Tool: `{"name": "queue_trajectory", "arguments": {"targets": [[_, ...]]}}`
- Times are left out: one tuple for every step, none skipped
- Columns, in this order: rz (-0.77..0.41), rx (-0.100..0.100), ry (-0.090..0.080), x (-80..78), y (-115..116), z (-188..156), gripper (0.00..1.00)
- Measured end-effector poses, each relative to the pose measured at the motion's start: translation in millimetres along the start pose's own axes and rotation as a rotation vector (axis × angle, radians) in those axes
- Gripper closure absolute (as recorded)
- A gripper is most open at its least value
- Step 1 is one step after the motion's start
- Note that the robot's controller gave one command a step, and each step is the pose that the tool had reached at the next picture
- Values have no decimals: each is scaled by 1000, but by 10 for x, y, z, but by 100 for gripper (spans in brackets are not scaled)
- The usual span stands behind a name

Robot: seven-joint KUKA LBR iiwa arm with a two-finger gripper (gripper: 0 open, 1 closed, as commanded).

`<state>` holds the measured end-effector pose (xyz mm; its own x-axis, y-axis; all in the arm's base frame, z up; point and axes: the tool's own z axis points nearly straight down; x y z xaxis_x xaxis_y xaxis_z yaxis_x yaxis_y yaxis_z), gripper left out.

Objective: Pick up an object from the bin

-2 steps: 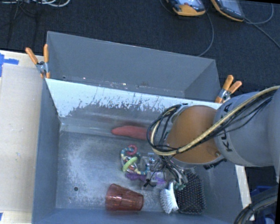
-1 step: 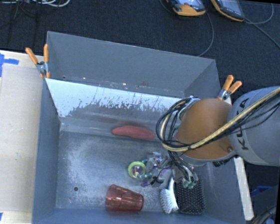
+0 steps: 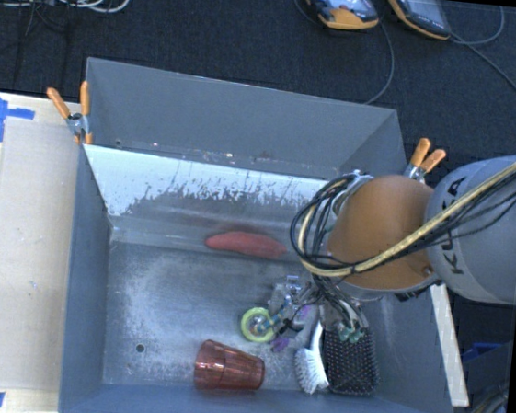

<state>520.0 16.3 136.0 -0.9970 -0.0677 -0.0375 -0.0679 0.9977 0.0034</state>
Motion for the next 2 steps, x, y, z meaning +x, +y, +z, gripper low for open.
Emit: {"name": "queue_trajectory", "arguments": {"targets": [[-14, -1, 23, 66, 55, -24, 100], [-15, -1, 3, 185, 99, -191, 100]]}}
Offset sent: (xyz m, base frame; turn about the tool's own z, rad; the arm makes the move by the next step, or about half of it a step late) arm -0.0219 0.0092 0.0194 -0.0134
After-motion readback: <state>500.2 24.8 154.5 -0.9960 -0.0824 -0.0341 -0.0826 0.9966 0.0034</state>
